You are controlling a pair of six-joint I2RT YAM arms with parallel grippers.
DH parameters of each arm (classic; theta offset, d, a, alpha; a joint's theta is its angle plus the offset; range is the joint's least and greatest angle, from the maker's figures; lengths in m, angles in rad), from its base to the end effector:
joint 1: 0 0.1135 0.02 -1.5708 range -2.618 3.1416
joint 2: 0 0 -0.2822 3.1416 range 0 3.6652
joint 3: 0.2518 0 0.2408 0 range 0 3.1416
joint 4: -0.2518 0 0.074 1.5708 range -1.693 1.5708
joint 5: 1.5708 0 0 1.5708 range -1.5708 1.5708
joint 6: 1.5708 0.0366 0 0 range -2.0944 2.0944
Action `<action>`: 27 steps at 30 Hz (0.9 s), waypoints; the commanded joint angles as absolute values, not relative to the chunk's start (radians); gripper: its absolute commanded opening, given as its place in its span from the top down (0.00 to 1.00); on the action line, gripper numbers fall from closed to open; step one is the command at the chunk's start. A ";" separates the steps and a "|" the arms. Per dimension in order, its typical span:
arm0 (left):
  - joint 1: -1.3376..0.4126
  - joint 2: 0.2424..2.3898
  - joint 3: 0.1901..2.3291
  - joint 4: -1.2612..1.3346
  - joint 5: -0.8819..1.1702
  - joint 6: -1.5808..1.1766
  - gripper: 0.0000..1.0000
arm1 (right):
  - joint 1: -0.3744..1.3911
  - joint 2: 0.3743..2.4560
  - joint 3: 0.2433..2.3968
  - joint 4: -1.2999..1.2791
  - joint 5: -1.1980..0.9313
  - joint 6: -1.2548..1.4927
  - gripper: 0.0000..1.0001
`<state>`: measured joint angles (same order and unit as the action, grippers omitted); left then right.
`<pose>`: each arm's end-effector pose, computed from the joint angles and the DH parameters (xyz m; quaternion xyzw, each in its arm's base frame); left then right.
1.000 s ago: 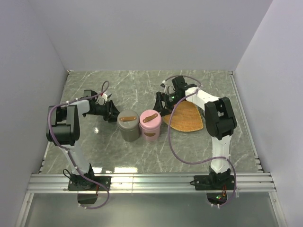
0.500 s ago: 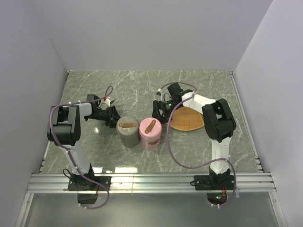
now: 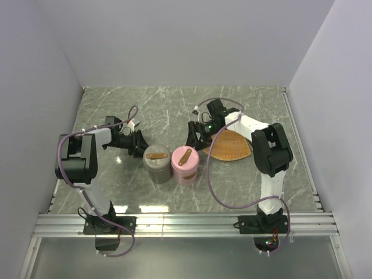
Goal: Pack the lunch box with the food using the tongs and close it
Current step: Move the packing box to the center of the board, then reset both arms
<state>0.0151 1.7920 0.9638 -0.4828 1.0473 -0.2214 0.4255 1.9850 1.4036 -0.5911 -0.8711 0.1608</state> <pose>0.3080 -0.0271 0.1684 -0.0370 0.8603 -0.5048 0.0605 0.3521 0.1903 0.2040 -0.2000 0.8699 0.4478 0.0522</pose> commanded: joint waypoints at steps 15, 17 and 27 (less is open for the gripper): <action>0.063 1.637 1.166 -0.408 0.993 -0.206 0.47 | 0.219 1.786 1.663 -0.534 -0.853 0.179 0.11; 0.063 1.576 1.173 -0.356 0.925 -0.193 0.40 | 0.184 1.734 1.641 -0.485 -0.842 0.187 0.09; 0.063 1.266 1.287 -0.474 0.605 -0.129 0.01 | 0.123 1.396 1.469 -0.525 -0.709 0.058 0.00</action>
<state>0.0616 1.3148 1.2568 -0.4099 0.7525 -0.1726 0.1261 1.4803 1.5497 -0.5243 -0.7677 0.1192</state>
